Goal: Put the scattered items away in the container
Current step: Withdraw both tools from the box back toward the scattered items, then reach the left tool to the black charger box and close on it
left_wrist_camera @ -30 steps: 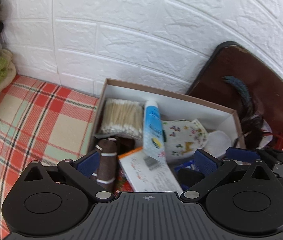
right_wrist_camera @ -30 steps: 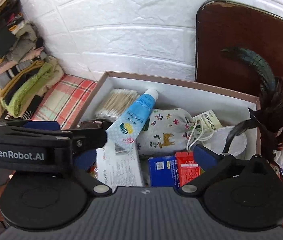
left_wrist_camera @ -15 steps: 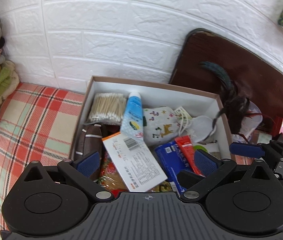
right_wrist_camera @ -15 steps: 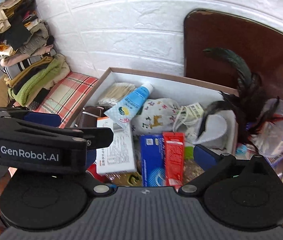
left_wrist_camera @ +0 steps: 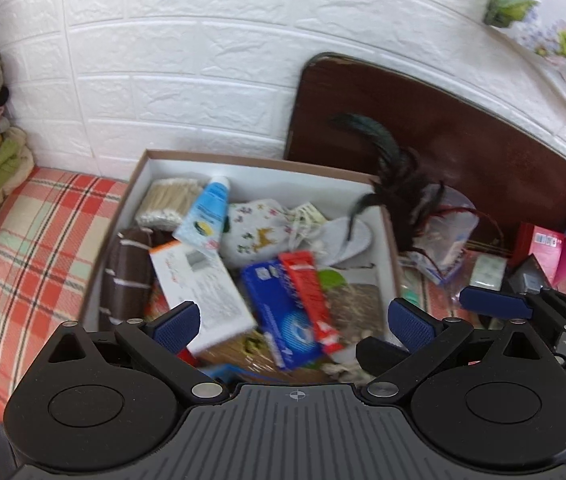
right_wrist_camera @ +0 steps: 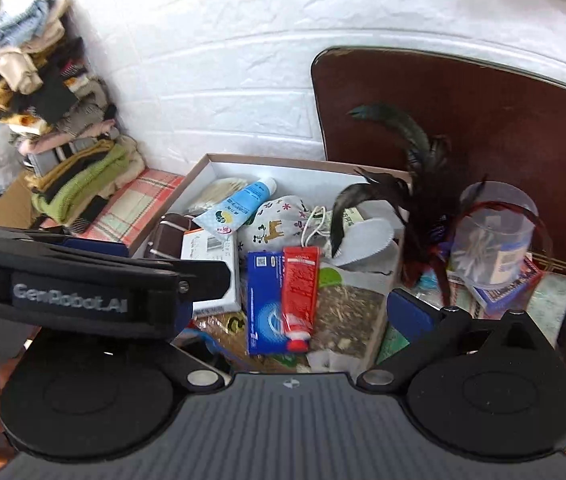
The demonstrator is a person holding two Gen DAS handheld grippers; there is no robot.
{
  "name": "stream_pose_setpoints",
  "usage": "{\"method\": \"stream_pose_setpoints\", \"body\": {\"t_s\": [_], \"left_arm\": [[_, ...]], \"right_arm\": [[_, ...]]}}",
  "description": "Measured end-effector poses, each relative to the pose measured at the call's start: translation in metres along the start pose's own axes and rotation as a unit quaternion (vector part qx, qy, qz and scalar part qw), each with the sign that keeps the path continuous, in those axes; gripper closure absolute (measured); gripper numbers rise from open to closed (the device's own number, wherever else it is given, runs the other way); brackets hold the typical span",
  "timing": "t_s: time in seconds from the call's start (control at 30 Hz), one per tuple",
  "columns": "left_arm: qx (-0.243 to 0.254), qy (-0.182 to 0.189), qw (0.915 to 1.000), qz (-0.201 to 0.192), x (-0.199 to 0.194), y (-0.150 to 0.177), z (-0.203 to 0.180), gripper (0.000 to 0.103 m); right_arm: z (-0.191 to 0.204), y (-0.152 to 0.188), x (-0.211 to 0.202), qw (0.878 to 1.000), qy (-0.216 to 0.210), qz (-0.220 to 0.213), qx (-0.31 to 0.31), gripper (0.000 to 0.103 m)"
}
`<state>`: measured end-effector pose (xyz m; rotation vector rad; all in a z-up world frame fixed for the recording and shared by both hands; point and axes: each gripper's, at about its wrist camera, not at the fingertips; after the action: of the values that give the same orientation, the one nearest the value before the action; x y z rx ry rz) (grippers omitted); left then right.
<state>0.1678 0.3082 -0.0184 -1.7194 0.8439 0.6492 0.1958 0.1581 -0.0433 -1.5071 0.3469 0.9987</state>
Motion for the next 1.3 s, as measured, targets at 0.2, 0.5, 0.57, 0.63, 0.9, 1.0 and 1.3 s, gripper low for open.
{"method": "stream_pose_setpoints", "body": {"t_s": [0.2, 0.5, 0.57, 0.63, 0.9, 1.0, 1.3], "left_arm": [[-0.024, -0.013, 0.9995, -0.012, -0.005, 0.040, -0.063, 0.000], [-0.035, -0.001, 0.9993, -0.014, 0.011, 0.085, -0.159, 0.000], [-0.033, 0.006, 0.9994, -0.006, 0.017, 0.089, -0.177, 0.000], [-0.028, 0.011, 0.9996, -0.001, 0.024, 0.090, -0.193, 0.000], [-0.008, 0.031, 0.9994, 0.013, 0.063, 0.087, -0.238, 0.000], [-0.009, 0.043, 0.9988, 0.020, 0.084, 0.083, -0.248, 0.000], [-0.022, 0.070, 0.9966, 0.038, 0.146, 0.066, -0.258, 0.000]], "right_arm": [[-0.048, 0.026, -0.038, 0.999, -0.048, 0.002, -0.002, 0.000], [-0.137, 0.068, -0.080, 0.999, -0.049, -0.004, -0.015, 0.000], [-0.154, 0.074, -0.085, 0.999, -0.040, -0.009, -0.020, 0.000], [-0.170, 0.080, -0.090, 0.999, -0.031, -0.013, -0.024, 0.000], [-0.231, 0.098, -0.098, 0.997, 0.030, -0.035, -0.056, 0.000], [-0.253, 0.100, -0.090, 0.997, 0.042, -0.035, -0.052, 0.000], [-0.293, 0.095, -0.042, 0.996, 0.047, -0.015, -0.067, 0.000]]}}
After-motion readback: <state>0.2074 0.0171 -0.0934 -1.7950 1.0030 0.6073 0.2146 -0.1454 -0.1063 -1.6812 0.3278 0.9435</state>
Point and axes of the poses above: each gripper's, at about its wrist camera, not at the fingertips, and x roughly the way its jaws point, z to its left, y to its underside, and after that the axes turned 11 degrees about y, right-handed
